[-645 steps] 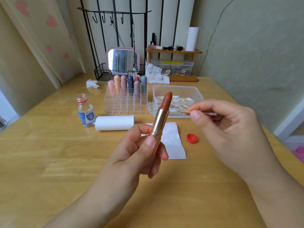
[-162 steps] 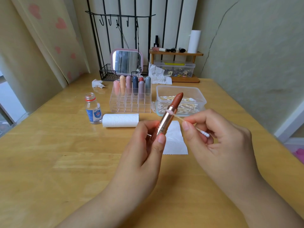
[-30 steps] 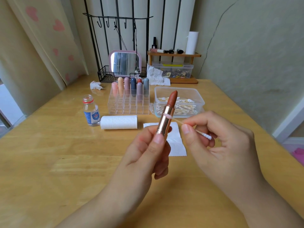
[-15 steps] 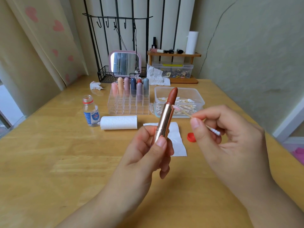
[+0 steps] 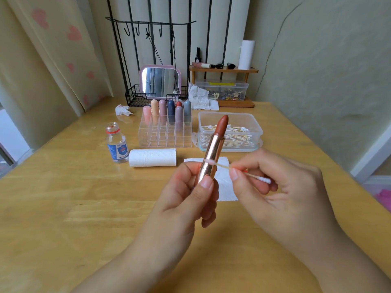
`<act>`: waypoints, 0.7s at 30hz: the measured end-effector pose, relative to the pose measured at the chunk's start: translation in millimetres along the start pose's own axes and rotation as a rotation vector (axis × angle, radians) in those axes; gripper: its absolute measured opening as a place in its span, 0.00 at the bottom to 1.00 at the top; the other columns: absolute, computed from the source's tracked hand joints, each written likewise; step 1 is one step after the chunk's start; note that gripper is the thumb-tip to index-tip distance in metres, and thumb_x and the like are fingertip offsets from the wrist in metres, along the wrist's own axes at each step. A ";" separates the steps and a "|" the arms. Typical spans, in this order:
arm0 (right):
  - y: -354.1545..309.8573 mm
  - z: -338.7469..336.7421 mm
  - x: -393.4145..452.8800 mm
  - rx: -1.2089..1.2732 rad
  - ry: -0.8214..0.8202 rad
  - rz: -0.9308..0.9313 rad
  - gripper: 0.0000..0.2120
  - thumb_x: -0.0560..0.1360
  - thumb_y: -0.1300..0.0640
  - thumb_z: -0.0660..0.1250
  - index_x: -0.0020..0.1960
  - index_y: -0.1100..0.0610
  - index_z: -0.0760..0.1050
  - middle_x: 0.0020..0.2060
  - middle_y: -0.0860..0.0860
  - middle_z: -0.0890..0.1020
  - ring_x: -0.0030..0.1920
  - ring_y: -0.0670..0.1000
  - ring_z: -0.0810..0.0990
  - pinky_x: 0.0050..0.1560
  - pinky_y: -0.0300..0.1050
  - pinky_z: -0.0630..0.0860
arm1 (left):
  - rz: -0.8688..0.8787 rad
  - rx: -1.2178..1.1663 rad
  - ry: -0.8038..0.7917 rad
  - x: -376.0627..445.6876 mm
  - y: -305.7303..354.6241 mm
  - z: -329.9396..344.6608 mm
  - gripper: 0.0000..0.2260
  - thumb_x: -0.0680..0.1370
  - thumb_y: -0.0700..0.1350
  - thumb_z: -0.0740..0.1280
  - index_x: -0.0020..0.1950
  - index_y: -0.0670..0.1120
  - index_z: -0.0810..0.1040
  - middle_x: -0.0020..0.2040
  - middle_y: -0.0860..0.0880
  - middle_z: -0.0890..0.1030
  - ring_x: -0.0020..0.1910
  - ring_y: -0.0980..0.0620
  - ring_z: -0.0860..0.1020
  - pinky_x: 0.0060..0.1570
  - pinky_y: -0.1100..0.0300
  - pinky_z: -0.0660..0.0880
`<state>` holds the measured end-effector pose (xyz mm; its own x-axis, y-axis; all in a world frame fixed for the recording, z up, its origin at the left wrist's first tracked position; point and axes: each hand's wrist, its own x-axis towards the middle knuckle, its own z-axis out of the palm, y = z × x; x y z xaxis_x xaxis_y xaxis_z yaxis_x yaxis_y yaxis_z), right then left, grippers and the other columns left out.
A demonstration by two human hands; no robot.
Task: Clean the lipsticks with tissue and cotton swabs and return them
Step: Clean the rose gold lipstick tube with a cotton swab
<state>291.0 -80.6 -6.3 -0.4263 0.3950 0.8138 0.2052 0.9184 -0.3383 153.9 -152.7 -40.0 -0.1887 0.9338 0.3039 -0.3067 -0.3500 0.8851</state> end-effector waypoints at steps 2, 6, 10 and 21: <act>-0.7 0.4 -0.3 0.034 -0.016 0.007 0.06 0.72 0.59 0.65 0.36 0.58 0.77 0.28 0.37 0.63 0.30 0.40 0.65 0.34 0.23 0.62 | 0.004 0.022 0.000 0.5 0.2 -0.7 0.08 0.71 0.51 0.66 0.46 0.49 0.78 0.35 0.49 0.74 0.29 0.54 0.68 0.31 0.63 0.69; 1.8 -3.4 0.4 0.079 0.054 0.076 0.07 0.73 0.56 0.65 0.39 0.57 0.77 0.24 0.48 0.69 0.27 0.46 0.67 0.31 0.33 0.65 | 0.003 0.064 0.007 0.7 0.3 -0.8 0.13 0.72 0.53 0.64 0.50 0.48 0.81 0.37 0.48 0.78 0.31 0.52 0.72 0.31 0.63 0.70; 4.7 -4.8 0.7 0.059 0.101 0.107 0.07 0.75 0.55 0.64 0.40 0.56 0.76 0.24 0.54 0.72 0.27 0.56 0.76 0.30 0.41 0.67 | -0.013 0.076 0.015 0.6 -0.4 0.2 0.13 0.73 0.53 0.64 0.51 0.48 0.82 0.36 0.49 0.76 0.30 0.53 0.70 0.31 0.62 0.70; 5.1 -4.1 1.8 0.054 0.117 0.107 0.07 0.76 0.56 0.64 0.40 0.57 0.76 0.24 0.53 0.71 0.27 0.57 0.77 0.30 0.40 0.68 | -0.027 0.035 0.013 0.3 1.4 3.1 0.12 0.76 0.50 0.61 0.51 0.47 0.82 0.33 0.50 0.72 0.27 0.54 0.65 0.29 0.65 0.67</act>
<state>294.9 -75.3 -4.6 -0.2986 0.4885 0.8199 0.1952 0.8722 -0.4486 156.3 -152.7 -37.6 -0.1934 0.9418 0.2751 -0.2794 -0.3217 0.9047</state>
